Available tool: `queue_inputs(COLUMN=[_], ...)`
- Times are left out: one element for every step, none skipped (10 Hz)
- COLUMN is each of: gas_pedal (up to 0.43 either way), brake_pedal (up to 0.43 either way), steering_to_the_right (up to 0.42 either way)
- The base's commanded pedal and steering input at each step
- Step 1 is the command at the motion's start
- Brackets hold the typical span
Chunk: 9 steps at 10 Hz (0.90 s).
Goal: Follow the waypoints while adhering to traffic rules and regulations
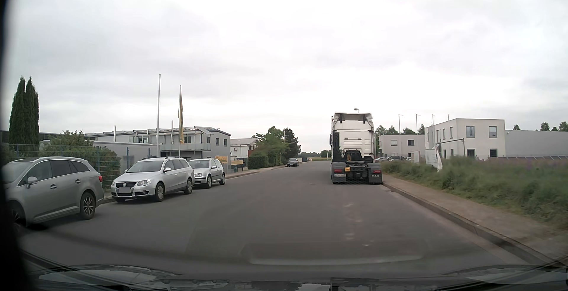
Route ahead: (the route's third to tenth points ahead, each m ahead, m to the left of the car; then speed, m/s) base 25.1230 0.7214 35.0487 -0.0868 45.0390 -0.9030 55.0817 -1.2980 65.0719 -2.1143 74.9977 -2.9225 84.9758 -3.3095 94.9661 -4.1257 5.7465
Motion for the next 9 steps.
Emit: queue_inputs(gas_pedal=[0.138, 0.138, 0.138, 0.138, 0.138, 0.138, 0.138, 0.138, 0.138], brake_pedal=[0.0, 0.0, 0.0, 0.0, 0.0, 0.0, 0.0, 0.0, 0.0], steering_to_the_right=[-0.079, -0.078, -0.078, -0.077, -0.076, -0.074, -0.069, -0.06, -0.049])
